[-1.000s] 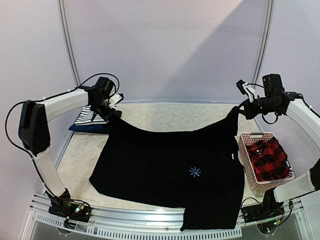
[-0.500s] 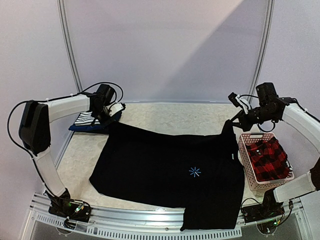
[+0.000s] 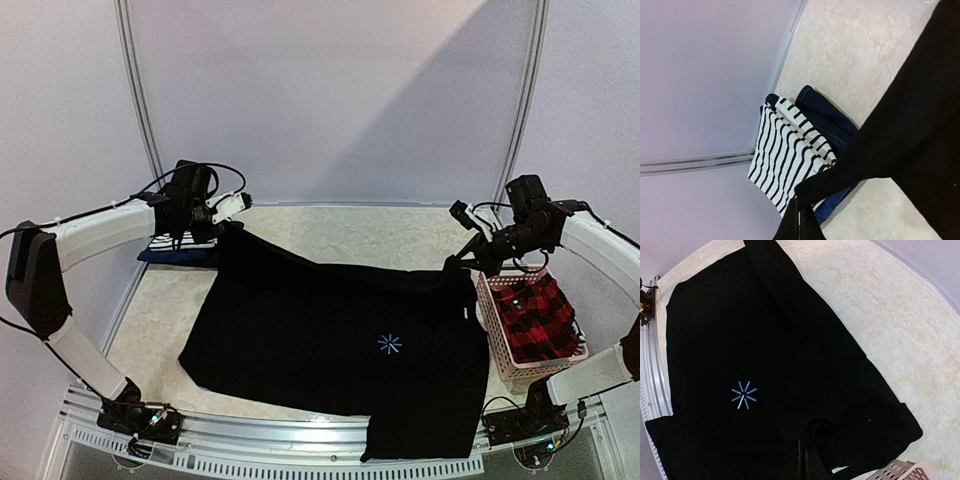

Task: Fold and stack the mixed laundry pile
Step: Fold the flattened T-shirt at the center of the board.

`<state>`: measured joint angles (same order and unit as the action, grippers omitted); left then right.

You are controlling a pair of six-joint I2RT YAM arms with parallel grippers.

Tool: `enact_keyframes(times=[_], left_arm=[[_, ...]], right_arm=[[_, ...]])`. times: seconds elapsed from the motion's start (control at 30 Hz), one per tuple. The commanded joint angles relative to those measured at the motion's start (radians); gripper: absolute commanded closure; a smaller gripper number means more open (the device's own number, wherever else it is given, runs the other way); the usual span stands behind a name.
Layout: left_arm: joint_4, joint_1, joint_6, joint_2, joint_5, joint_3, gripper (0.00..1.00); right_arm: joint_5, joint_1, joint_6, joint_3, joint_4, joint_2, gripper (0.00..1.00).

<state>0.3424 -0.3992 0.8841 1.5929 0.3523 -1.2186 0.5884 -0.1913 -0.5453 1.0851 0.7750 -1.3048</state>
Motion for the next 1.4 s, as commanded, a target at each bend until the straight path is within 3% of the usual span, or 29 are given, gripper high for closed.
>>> enact_keyframes(times=[0.0,0.1,0.3,0.4,0.43,0.5,0.6,0.67,0.77,0.9,1.0,1.1,1.17,1.37], left_arm=[[-0.118,-0.006,0.196,-0.067,-0.036,0.153,1.0],[-0.1,-0.007,0.307,-0.091,-0.054,0.21,1.0],[-0.054,-0.006,0.353,-0.091,-0.014,0.252,1.0],[0.08,-0.009,0.376,-0.113,-0.052,0.265,1.0],[0.117,-0.013,0.394,-0.126,-0.063,0.28,0.96],[0.093,-0.016,0.415,-0.158,-0.031,0.321,0.78],[0.051,-0.014,0.421,-0.21,0.038,0.329,0.54],[0.081,-0.014,0.37,-0.229,0.048,0.286,0.46],[0.107,-0.022,0.204,-0.241,-0.067,0.219,0.44],[0.079,-0.039,-0.213,-0.174,-0.176,0.132,0.45],[0.24,-0.043,-0.597,-0.037,-0.224,-0.057,0.51],[0.447,-0.049,-0.849,0.107,-0.21,-0.183,0.59],[0.49,-0.062,-0.96,0.142,-0.232,-0.162,0.61],[0.366,-0.09,-1.235,0.05,-0.343,0.068,0.62]], right_arm=[[0.042,-0.017,-0.054,-0.024,0.048,-0.011,1.0],[0.043,-0.043,-0.088,-0.038,0.069,-0.018,1.0],[0.002,-0.13,-0.129,-0.101,0.067,-0.036,0.99],[-0.004,-0.204,-0.193,-0.108,0.163,-0.054,0.89],[0.005,-0.215,-0.22,-0.096,0.209,-0.064,0.83],[0.013,-0.211,-0.292,-0.056,0.304,-0.077,0.73],[0.036,-0.139,-0.367,0.044,0.402,-0.076,0.65],[0.086,-0.059,-0.392,0.129,0.442,-0.093,0.62],[0.028,-0.009,-0.311,0.196,0.362,-0.16,0.61],[-0.13,-0.01,-0.099,0.188,0.14,-0.254,0.61],[-0.234,-0.01,0.01,0.252,0.083,-0.363,0.61],[-0.305,-0.012,0.062,0.3,0.039,-0.445,0.61],[-0.35,-0.012,0.076,0.328,0.028,-0.506,0.61],[-0.447,-0.025,0.078,0.37,0.044,-0.646,0.61]])
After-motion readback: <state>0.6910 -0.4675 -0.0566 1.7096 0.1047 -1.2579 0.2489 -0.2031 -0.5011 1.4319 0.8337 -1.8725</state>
